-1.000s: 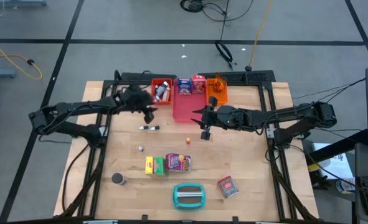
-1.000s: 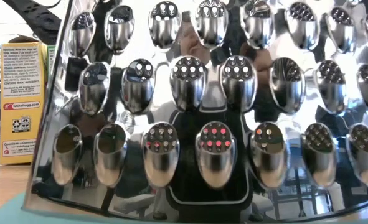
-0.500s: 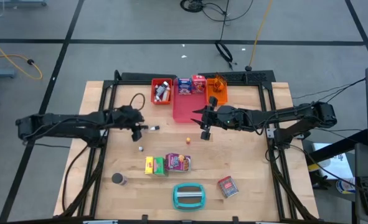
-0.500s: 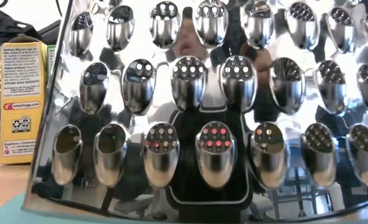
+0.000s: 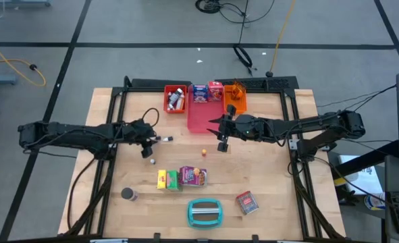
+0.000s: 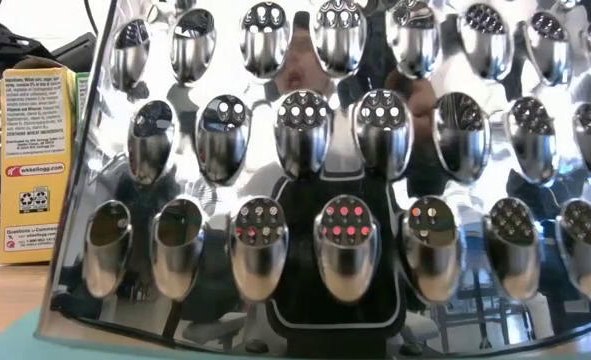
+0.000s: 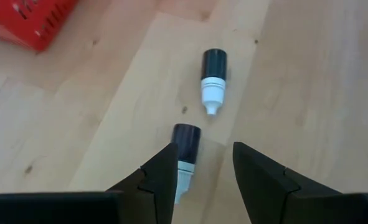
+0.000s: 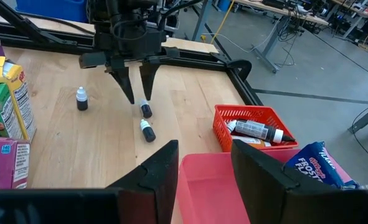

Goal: Pick & Place Kitchen Items
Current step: Put the small red food coloring bottle into the red bin, then put the small purple food coloring bottle into the red bin

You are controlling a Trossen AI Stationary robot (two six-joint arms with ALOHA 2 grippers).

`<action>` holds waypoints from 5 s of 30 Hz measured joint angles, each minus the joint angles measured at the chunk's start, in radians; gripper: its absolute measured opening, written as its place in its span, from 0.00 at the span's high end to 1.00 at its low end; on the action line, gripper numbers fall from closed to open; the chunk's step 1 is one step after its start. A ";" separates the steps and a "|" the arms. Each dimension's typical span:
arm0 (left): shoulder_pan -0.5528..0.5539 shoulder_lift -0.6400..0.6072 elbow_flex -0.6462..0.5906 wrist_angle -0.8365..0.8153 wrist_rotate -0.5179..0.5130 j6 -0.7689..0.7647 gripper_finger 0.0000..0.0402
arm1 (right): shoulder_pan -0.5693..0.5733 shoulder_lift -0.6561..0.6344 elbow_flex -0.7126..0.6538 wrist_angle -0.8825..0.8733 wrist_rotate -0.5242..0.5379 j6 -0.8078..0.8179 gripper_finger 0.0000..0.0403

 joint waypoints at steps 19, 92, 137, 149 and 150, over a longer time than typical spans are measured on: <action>0.000 0.000 -0.170 0.266 -0.067 0.015 0.62 | 0.000 0.000 0.000 0.000 -0.001 0.015 0.65; 0.350 0.287 0.248 0.547 -0.054 0.156 0.86 | 0.000 0.000 0.000 0.000 -0.001 0.017 0.65; 0.368 0.456 0.248 0.556 0.147 0.077 0.54 | 0.000 0.000 0.000 0.000 -0.001 0.017 0.65; 0.195 0.214 0.243 0.104 0.251 0.070 0.54 | 0.000 0.000 0.000 0.000 -0.001 0.016 0.65; 0.177 0.190 0.241 0.078 0.249 0.071 0.54 | 0.000 0.000 0.000 0.000 -0.001 0.016 0.65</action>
